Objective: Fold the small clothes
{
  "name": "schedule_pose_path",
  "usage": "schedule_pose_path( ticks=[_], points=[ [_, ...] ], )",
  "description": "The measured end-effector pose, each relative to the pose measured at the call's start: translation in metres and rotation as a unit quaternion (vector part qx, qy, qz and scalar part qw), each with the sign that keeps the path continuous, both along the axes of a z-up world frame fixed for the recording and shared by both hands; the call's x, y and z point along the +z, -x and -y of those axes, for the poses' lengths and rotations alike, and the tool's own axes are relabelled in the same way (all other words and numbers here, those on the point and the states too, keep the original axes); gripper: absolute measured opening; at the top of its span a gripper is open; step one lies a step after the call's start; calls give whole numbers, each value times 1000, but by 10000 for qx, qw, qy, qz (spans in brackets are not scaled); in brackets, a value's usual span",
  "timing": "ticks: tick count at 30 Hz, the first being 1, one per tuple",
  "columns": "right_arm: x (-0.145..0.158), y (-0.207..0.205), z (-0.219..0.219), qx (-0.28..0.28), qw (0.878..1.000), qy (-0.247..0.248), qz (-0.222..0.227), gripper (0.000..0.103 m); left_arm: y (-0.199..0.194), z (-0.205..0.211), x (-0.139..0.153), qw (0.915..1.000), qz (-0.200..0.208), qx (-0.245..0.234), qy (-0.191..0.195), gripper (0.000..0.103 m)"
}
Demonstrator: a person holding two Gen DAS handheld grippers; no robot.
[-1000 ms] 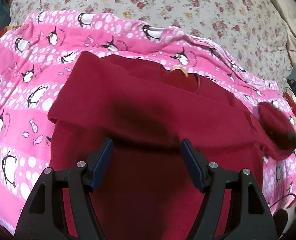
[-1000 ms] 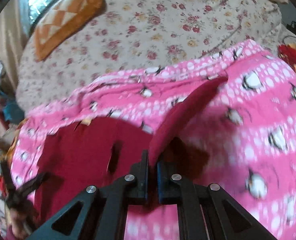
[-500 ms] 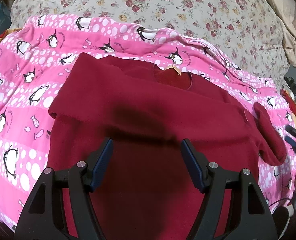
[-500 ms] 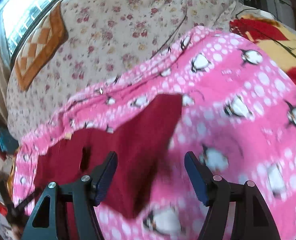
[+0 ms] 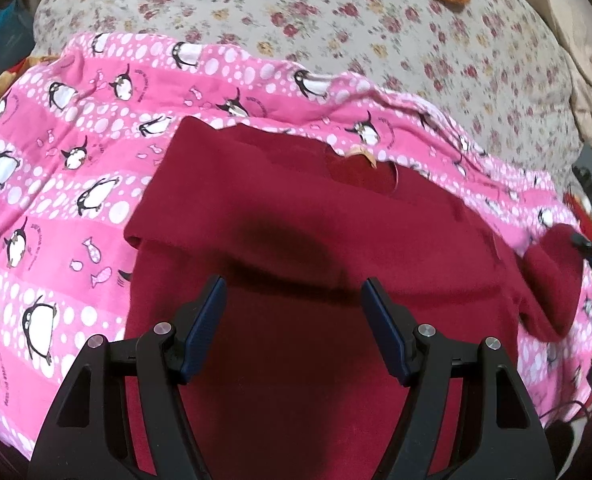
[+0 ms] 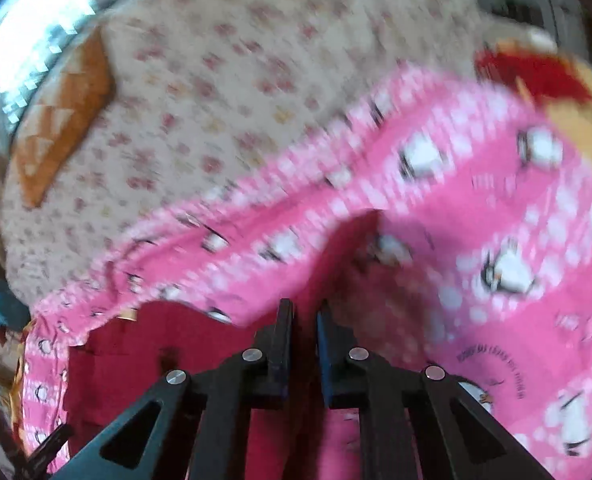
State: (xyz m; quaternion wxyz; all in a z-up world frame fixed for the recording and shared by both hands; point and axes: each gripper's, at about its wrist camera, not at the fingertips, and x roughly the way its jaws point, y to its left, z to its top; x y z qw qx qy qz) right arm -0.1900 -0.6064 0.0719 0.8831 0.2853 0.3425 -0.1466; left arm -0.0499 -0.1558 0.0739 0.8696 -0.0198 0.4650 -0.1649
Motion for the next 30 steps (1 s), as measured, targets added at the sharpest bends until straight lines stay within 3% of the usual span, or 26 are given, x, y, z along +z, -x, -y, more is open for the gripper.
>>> schedule_pose_path(
  ticks=[5,7,12,16,19,21,24,25,30],
  points=[
    [59,-15,-65,780,9941,576,487,10,-5,-8,5,9996,-3,128,259,70],
    [64,-30,-104,1272,9882,642,566,10,-7,-12,6,9993,-13,178,328,70],
    [32,-71,-211,2597,9620,797,283,10,-10,-23,5,9986,-71,214,475,70],
    [-21,-95,-262,3308,9411,452,-537,15,-9,-27,3,9988,-125,76,460,70],
    [-29,-91,-264,3309,9403,334,-729,38,-9,-28,2,9990,-91,18,446,70],
    [-12,-76,-252,3245,9435,429,-522,42,-9,-25,4,9987,-74,-37,502,70],
    [12,-51,-221,2837,9558,679,-362,60,-9,-11,7,9978,-68,-203,631,70],
    [16,-44,-211,2715,9593,684,-357,70,-9,-4,8,9972,-95,-281,679,70],
    [21,-6,-156,2225,9730,400,-455,73,-18,46,6,9935,-331,-712,824,70]
  ],
)
